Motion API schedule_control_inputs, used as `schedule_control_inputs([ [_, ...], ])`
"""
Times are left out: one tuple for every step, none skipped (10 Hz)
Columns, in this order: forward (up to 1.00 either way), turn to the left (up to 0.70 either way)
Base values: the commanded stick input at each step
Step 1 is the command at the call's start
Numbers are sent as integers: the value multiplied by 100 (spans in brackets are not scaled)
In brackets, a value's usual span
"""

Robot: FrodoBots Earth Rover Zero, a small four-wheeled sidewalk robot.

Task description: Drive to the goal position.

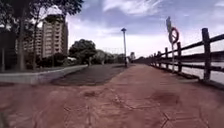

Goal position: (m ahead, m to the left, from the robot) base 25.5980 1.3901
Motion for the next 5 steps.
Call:
schedule_control_inputs([
  [100, 22],
  [100, 22],
  [100, 23],
  [100, 20],
  [100, 14],
])
